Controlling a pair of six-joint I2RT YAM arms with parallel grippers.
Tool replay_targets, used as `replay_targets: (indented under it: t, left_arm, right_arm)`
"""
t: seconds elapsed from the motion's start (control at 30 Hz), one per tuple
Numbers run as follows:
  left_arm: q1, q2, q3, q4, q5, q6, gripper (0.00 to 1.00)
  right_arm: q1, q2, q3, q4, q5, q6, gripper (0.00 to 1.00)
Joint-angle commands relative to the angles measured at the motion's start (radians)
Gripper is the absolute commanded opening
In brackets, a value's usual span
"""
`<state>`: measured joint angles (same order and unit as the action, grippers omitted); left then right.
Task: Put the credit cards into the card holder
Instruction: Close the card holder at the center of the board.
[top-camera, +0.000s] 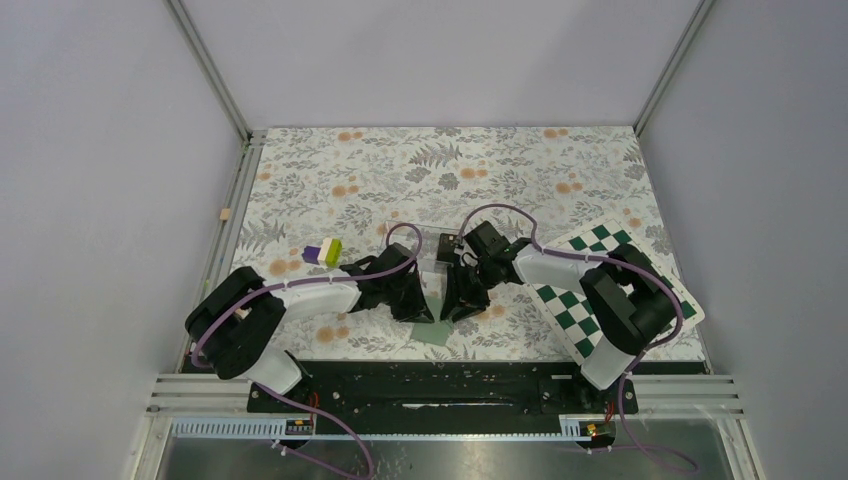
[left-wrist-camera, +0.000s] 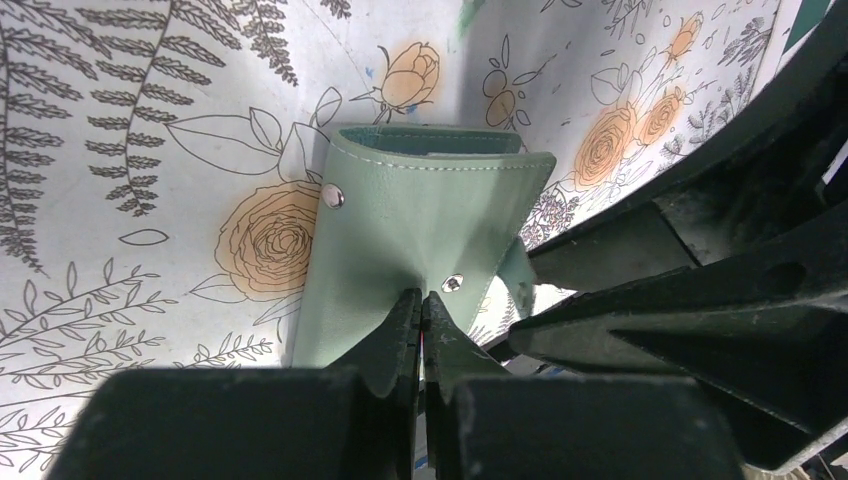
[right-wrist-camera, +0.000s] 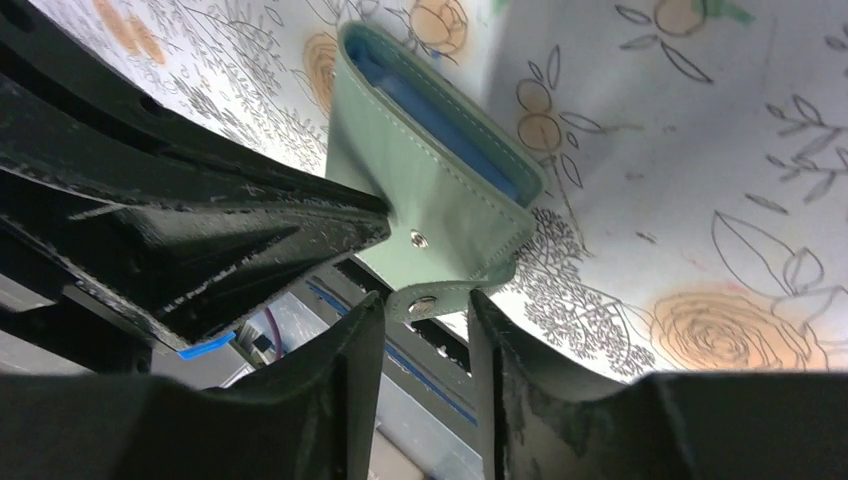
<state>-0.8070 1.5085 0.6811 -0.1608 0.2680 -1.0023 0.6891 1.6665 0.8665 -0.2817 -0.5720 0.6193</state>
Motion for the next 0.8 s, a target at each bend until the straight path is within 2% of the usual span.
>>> replay_targets:
  t: [0.0,0.2,0.27,0.37,0.5,0.77]
  left_arm:
    - [0.001,0.007,0.022,-0.010,-0.042,0.013,0.00]
    - [0.003,-0.026,-0.007,0.086,0.035,-0.014,0.01]
    - [0.004,-0.035,-0.018,0.115,0.050,-0.026,0.05]
    - [0.012,-0.042,-0.032,0.145,0.067,-0.042,0.17]
    - [0.034,-0.060,-0.073,0.214,0.089,-0.087,0.24]
    - [0.051,-0.071,-0.134,0.311,0.137,-0.136,0.25]
  right_arm:
    - [0.010,0.026,0.011,0.100,-0.055,0.052,0.46]
    - [0.009,0.025,-0.003,0.150,-0.052,0.086,0.46]
    - [0.010,0.036,0.005,0.143,-0.046,0.085,0.44]
    - [0.010,0.047,0.013,0.123,-0.032,0.078,0.39]
    - [0.010,0.044,0.017,0.097,-0.002,0.068,0.33]
    - [0.010,0.060,0.014,0.093,0.013,0.071,0.24]
